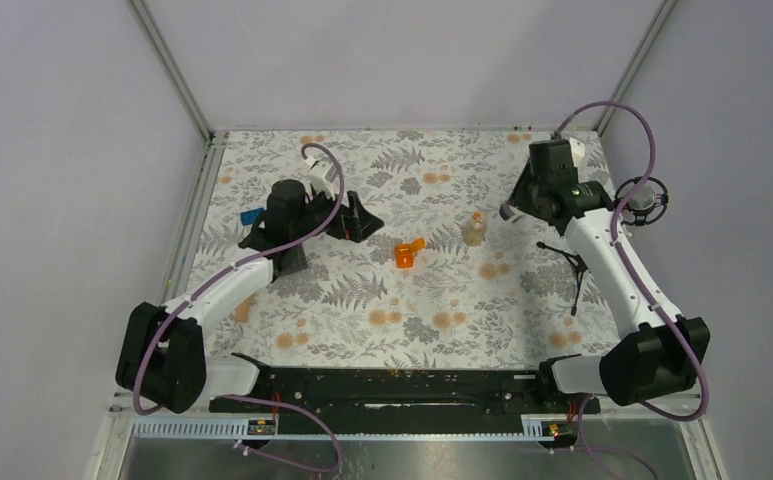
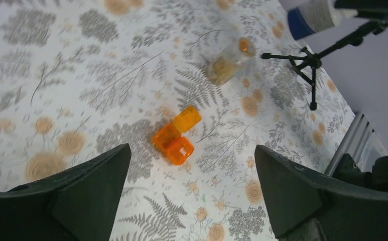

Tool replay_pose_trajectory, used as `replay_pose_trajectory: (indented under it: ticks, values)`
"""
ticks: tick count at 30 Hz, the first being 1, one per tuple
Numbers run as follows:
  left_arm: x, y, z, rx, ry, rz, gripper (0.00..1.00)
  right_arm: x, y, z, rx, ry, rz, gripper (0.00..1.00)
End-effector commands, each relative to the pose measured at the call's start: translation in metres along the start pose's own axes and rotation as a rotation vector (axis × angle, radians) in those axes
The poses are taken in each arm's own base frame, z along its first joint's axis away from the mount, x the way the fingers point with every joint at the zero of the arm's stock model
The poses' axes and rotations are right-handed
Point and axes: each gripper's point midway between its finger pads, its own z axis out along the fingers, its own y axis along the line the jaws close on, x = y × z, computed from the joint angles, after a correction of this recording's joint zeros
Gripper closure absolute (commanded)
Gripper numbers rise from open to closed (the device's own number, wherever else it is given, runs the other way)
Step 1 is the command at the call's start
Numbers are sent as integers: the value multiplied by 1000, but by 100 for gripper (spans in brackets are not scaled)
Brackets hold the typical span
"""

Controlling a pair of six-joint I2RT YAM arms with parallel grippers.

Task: Sort the pills into containers

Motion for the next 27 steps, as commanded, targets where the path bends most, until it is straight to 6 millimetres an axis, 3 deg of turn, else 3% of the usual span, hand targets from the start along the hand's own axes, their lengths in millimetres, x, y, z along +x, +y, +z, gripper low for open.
replay_pose_trajectory:
  ticks: [1,6,9,11,16,20,23,27]
  values:
    - [-44,-45,11,146,-75,199,5,-21,75,-41,-364,12,-70,100]
    - [-50,-76,24,238,-49,341,9,7,159,-89,-787,112,-267,100]
    - [-50,-89,26,302,-34,398,11,33,190,-118,-979,163,-402,100]
    - [-45,-100,24,377,-14,420,11,40,204,-133,-1081,190,-398,100]
    - [-29,-111,19,467,23,433,13,44,222,-158,-1250,241,-378,100]
    - [-21,-119,16,533,49,391,29,46,226,-174,-1340,275,-385,100]
    - [-27,-124,16,552,31,351,39,48,226,-177,-1356,300,-393,100]
    - [-32,-130,15,577,10,329,35,50,224,-166,-1303,314,-416,100]
